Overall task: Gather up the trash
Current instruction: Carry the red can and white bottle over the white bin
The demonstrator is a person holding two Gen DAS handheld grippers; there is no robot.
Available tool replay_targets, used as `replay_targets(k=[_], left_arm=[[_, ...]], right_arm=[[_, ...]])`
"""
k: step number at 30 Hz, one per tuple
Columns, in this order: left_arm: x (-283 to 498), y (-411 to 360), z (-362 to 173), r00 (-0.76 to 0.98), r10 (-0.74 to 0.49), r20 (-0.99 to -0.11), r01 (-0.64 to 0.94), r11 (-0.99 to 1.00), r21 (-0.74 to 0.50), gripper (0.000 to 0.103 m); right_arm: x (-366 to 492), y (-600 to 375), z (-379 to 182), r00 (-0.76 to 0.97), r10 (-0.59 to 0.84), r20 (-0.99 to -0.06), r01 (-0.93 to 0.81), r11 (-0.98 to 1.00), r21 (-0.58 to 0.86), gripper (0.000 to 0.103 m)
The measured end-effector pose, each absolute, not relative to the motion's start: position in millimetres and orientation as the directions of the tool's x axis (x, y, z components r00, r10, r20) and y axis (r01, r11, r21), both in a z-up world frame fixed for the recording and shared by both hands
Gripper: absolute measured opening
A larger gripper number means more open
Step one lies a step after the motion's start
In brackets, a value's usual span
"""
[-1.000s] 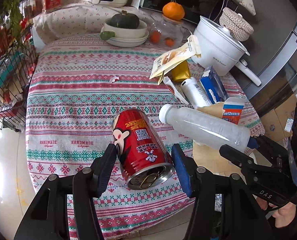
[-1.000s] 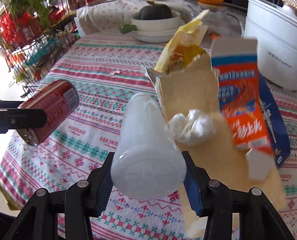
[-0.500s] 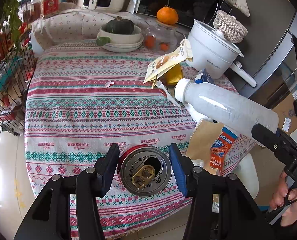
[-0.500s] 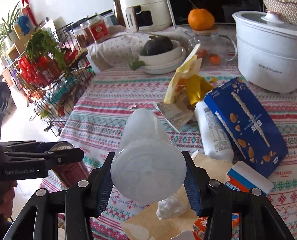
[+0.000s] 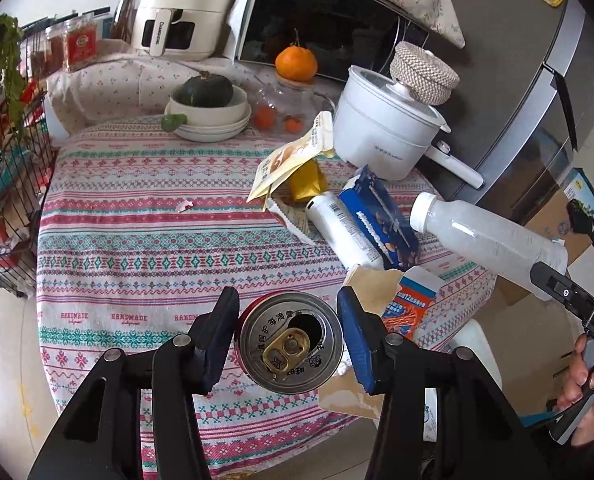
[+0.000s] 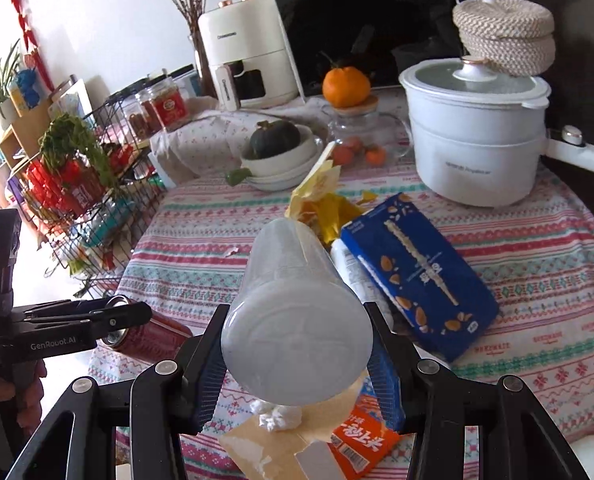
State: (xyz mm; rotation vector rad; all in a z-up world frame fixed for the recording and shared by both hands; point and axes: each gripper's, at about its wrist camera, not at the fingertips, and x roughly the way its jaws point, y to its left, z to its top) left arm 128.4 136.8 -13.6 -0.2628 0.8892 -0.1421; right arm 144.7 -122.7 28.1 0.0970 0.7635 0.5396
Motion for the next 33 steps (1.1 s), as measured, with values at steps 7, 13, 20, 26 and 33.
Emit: replay_targets(k=[7, 13, 20, 26, 33], left_arm=[[129, 84, 6, 0.638, -0.323, -0.699, 0.132, 0.940, -0.315, 0.053], [126, 14, 16, 0.612, -0.422, -0.669, 0.273, 0.906, -0.323, 0.053], [119, -76, 3, 0.526, -0.507, -0.684, 0.432, 0.851, -0.298, 0.053], [107, -152, -38, 0.415, -0.524, -0.744, 0.550, 0.795, -0.254, 0.053], [102, -213, -109, 0.294, -0.464, -0.836, 0.619, 0.758, -0.203, 0.053]], right_arm=[[130, -187, 39, 0.631, 0.430, -0.646, -0.322, 0.902, 0.287, 0.055], [107, -247, 44, 0.670, 0.359, -0.650, -0.222, 0.932, 0.285, 0.055], [78, -313, 38, 0.692, 0.276, -0.667, -0.119, 0.955, 0.271, 0.055], [63, -351, 10, 0.646, 0.214, -0.733, -0.036, 0.967, 0.250, 0.055], [71, -357, -60, 0.460, 0.142, -0.876, 0.021, 0.985, 0.171, 0.055]])
